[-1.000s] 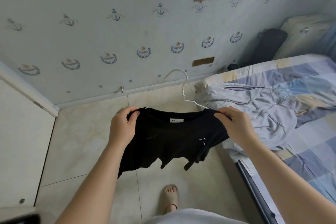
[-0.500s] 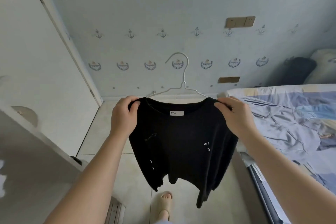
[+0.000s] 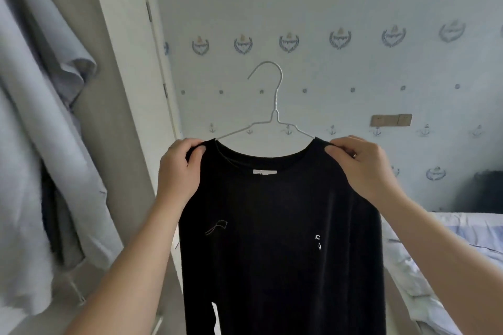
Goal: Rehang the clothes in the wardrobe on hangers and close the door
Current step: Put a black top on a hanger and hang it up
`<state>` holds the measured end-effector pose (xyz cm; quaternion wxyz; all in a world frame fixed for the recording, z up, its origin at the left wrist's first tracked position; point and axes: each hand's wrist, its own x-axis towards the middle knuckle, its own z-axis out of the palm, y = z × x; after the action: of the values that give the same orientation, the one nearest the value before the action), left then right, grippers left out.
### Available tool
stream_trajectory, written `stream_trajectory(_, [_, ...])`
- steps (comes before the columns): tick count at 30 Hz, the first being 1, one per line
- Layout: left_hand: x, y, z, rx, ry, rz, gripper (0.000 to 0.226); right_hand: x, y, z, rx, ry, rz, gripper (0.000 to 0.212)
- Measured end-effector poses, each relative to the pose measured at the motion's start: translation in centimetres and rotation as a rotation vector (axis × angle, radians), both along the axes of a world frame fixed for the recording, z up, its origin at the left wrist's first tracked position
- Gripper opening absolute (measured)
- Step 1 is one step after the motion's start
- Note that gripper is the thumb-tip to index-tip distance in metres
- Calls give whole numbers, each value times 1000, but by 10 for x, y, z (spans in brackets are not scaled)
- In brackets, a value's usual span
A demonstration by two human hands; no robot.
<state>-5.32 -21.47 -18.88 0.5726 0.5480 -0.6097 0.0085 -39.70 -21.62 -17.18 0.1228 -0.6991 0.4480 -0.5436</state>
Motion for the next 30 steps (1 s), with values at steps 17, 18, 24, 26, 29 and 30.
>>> stream_trajectory(17, [208, 99, 281, -526, -292, 334, 14, 199, 25, 264, -467, 101, 161, 16])
stream_trajectory(18, [223, 102, 295, -533, -307, 357, 14, 213, 24, 277, -490, 130, 157, 18])
stream_trajectory(24, [309, 107, 360, -552, -342, 492, 12, 306, 16, 341, -577, 158, 225, 19])
stream_trajectory(26, [339, 107, 374, -557, -355, 555, 12, 339, 13, 357, -582, 130, 271, 21])
stream_trajectory(29, [382, 107, 392, -545, -386, 685, 14, 389, 7, 376, -558, 91, 333, 24])
stream_trajectory(30, [395, 107, 397, -540, -389, 721, 16, 405, 5, 382, -556, 78, 346, 24])
